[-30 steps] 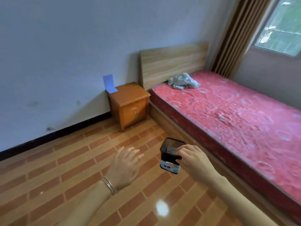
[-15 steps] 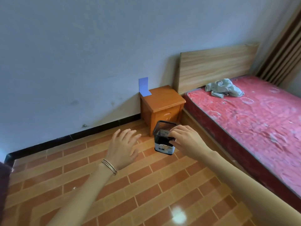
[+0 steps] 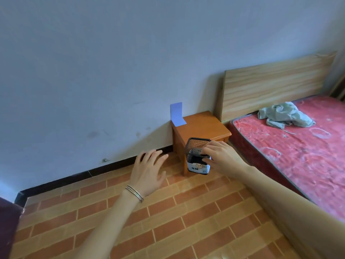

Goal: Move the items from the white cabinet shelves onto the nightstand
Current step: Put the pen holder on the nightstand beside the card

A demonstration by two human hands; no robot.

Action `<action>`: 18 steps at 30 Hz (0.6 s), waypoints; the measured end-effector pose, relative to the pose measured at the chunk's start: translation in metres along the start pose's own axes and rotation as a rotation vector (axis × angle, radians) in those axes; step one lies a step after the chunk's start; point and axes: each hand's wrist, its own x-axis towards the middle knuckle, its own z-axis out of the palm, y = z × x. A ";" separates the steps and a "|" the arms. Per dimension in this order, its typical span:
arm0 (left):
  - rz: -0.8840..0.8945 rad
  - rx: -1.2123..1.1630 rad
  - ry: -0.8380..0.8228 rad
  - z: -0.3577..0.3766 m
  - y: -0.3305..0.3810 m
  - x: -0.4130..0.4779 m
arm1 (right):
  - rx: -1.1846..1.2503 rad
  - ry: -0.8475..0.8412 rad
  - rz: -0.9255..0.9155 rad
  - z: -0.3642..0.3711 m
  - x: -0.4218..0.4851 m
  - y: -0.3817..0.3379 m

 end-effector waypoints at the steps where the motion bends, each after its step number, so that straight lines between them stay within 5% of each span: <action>1: -0.007 -0.011 0.018 0.001 -0.002 0.017 | -0.001 0.009 0.000 0.000 0.012 0.016; 18: -0.025 -0.078 -0.062 0.107 -0.080 0.225 | 0.028 -0.234 0.126 0.121 0.171 0.198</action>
